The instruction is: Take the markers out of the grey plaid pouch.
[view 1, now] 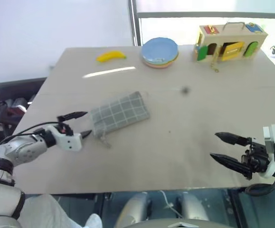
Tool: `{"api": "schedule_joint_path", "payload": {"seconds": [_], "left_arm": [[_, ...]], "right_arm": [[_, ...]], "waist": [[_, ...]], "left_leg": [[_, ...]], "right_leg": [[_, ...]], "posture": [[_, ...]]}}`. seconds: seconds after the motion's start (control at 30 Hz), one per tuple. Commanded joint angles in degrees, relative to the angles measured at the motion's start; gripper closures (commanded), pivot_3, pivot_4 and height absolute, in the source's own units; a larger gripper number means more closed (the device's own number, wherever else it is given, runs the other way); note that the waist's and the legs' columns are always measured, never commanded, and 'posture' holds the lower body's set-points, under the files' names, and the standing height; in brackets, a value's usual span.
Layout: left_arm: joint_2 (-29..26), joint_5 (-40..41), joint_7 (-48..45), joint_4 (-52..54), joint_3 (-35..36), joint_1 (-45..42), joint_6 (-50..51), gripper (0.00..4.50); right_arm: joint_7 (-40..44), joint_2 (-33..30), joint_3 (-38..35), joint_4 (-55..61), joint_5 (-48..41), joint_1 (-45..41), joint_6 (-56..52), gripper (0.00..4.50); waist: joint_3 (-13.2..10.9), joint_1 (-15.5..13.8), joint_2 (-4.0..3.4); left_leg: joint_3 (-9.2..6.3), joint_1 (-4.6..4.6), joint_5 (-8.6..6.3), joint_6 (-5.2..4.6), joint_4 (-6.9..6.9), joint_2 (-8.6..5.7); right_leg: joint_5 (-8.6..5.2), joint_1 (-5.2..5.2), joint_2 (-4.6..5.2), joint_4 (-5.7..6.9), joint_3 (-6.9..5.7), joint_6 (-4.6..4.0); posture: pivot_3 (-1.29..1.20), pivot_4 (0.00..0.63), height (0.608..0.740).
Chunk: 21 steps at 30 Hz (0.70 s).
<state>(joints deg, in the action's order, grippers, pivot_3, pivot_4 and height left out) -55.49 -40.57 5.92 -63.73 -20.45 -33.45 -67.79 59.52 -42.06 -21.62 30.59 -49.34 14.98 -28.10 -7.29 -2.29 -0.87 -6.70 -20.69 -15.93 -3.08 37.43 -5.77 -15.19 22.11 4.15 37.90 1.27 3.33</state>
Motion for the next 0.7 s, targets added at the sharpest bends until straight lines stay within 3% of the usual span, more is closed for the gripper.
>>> {"api": "schedule_joint_path", "payload": {"seconds": [0.03, 0.27, 0.47, 0.6, 0.7], "left_arm": [[7.0, -0.2, -0.9, 0.9, -2.6, 0.8, -0.2, 0.08], [14.1, 5.0, -6.2, 8.6, -3.5, 3.1, -3.4, 0.08], [18.5, 11.3, -13.9, 17.1, -3.3, 5.3, 0.4, 0.08], [18.7, 9.0, -14.5, 19.1, -2.1, 5.4, 4.9, 0.08], [18.2, 1.5, -11.2, 20.8, -3.4, 4.2, 8.6, 0.08]], "right_arm": [[-0.5, 0.3, -0.5, 2.0, -0.1, -0.5, 1.4, 0.41], [-1.2, 1.1, -0.2, 3.1, -0.1, 0.8, 2.0, 0.41], [-1.6, 1.5, 0.5, 3.0, 0.2, 0.7, 2.6, 0.41], [-1.5, 1.5, 0.6, 2.5, 0.4, 0.3, 2.8, 0.41], [-1.5, 1.6, 0.9, 2.1, 0.7, -0.2, 3.1, 0.41]], "waist": [[0.0, -0.5, 0.0], [0.0, -0.9, 0.07], [-0.1, -0.2, 0.24], [-0.2, 0.0, 0.41], [-0.1, -0.1, 0.45]], "left_leg": [[-0.07, 0.0, 0.0, 0.0, 0.03, 0.0], [-0.11, -0.12, -0.02, -0.05, 0.08, -0.07], [-0.05, -0.2, -0.07, -0.13, 0.05, -0.07], [-0.08, -0.18, -0.08, -0.13, 0.05, -0.04], [-0.09, -0.16, -0.07, -0.13, 0.05, -0.04]], "right_leg": [[0.0, -0.05, 0.01, -0.03, -0.06, 0.0], [0.0, -0.06, 0.08, -0.21, 0.07, 0.01], [-0.01, 0.02, 0.09, -0.27, 0.23, 0.01], [-0.01, 0.03, 0.05, -0.24, 0.22, 0.01], [-0.01, 0.01, 0.04, -0.23, 0.21, 0.02]], "posture": [[0.0, 0.15, 0.74], [0.0, 0.15, 0.74], [0.0, 0.15, 0.74], [0.0, 0.15, 0.74], [0.0, 0.15, 0.74]]}}
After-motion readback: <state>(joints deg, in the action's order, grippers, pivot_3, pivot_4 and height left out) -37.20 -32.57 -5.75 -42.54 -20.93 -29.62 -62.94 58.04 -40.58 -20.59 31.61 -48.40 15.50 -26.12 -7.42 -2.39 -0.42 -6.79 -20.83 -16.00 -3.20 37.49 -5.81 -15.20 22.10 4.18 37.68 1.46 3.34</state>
